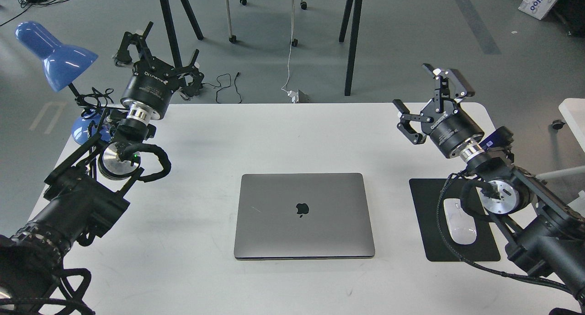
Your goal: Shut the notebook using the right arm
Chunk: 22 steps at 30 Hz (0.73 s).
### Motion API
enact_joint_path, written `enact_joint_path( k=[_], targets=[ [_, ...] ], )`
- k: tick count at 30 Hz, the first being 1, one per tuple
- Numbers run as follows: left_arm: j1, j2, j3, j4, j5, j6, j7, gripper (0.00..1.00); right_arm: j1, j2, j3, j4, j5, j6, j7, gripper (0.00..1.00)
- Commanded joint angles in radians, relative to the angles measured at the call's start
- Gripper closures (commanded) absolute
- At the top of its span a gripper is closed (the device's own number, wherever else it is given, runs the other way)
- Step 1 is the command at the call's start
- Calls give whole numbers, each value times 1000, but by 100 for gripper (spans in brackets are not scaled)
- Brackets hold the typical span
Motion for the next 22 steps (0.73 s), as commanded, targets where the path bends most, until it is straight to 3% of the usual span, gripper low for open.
enact_joint_path(
  k=[1, 6, 22],
  targets=[
    [0, 0, 0, 0, 0, 0, 0, 0, 29, 0, 101, -18, 34, 3, -44, 0],
    [0, 0, 0, -1, -1, 0, 0, 0, 89, -5, 93, -132, 240, 5, -92, 0],
    [0, 0, -1, -1, -1, 0, 0, 0, 101, 0, 101, -170, 266, 11, -69, 0]
  ],
)
